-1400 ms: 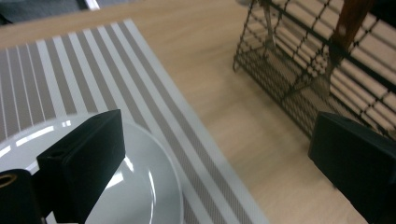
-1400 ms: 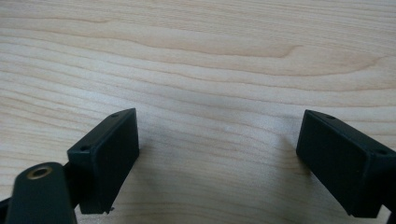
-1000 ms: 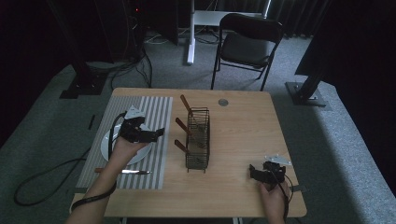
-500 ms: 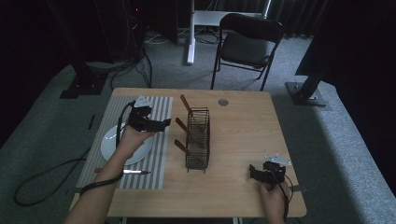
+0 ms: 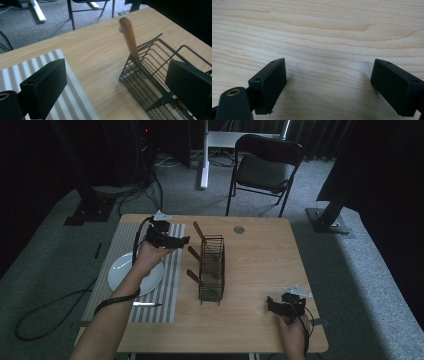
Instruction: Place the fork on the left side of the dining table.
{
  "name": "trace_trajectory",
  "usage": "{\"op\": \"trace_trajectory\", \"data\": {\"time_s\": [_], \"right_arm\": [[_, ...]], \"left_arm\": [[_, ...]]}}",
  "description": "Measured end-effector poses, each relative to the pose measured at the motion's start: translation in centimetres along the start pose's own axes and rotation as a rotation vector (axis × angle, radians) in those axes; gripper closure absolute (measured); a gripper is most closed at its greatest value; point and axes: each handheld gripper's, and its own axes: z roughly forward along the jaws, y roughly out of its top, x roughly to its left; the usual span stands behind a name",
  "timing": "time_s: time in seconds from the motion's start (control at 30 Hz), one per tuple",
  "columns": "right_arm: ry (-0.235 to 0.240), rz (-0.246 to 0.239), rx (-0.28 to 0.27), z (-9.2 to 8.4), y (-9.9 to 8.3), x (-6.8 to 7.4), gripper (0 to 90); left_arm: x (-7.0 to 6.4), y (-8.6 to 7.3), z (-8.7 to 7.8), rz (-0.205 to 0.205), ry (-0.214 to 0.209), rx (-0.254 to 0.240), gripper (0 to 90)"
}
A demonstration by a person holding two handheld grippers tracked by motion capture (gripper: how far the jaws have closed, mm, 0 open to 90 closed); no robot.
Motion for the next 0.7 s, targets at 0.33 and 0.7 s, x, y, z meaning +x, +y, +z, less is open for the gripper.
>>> {"op": "trace_trajectory", "data": {"time_s": [0.33, 0.7], "right_arm": [[0.000, 0.000, 0.000, 0.0, 0.0, 0.0, 12.9], [-0.001, 0.000, -0.001, -0.1, 0.0, 0.0, 13.7]], "left_arm": [[-0.4, 1.2, 2.9, -0.021, -0.019, 0.038, 5.2], [0.1, 1.3, 5.2, -0.049, -0.031, 0.066, 14.6]]}}
